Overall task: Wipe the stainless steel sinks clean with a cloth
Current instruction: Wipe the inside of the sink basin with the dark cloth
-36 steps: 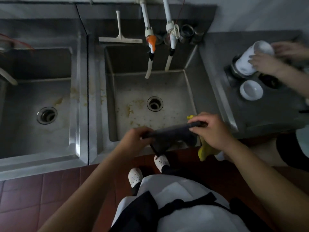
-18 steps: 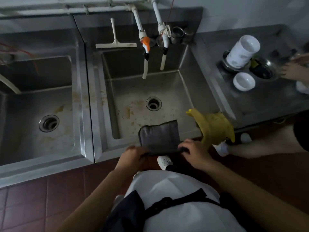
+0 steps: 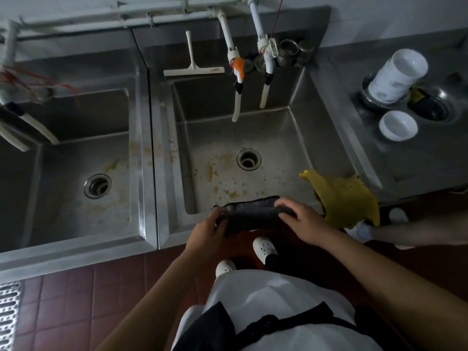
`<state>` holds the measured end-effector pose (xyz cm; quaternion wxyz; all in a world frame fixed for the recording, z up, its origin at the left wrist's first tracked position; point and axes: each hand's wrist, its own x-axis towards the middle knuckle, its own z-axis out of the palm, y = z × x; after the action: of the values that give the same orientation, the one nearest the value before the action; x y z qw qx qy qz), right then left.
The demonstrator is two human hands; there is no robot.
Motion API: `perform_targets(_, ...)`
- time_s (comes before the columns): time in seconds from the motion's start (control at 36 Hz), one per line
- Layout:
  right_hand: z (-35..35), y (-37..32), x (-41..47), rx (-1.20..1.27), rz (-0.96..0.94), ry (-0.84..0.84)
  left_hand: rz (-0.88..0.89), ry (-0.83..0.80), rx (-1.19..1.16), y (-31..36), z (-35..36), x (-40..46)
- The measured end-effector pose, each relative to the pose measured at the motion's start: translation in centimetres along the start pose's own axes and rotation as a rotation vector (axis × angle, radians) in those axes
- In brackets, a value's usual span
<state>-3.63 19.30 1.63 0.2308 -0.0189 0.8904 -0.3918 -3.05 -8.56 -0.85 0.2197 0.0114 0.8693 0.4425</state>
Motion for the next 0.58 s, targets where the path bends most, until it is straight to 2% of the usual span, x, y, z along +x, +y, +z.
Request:
perform_targets(0.17, -0.7, -0.2, 4.2, -0.106, 0.045, 0.026, -0.082, 0.032, 0.123, 1.7, -0.6, 3.8)
perform_targets(0.31, 0.2, 0.3, 6.1, -0.287, 0.113, 0.015, -0.189, 0.058, 0.172, 2.6, 0.2, 4.9)
perform_targets(0.39, 0.7, 0.2, 5.8, -0.382, 0.032, 0.072, -0.214, 0.139, 0.213, 2.7, 0.8, 4.0)
perform_targets(0.47, 1.4, -0.2, 4.9, -0.47, -0.142, 0.1, -0.084, 0.156, 0.477, 2.6, 2.3, 3.1)
perform_targets(0.5, 1.7, -0.3, 4.6, -0.516, -0.179, 0.043, -0.009, 0.117, 0.527, 2.9, 3.0, 2.8)
perform_targets(0.58, 2.6, 0.8, 3.8, -0.737, -0.136, -0.326, 0.125, -0.103, 0.684, 2.4, 5.5, 2.1)
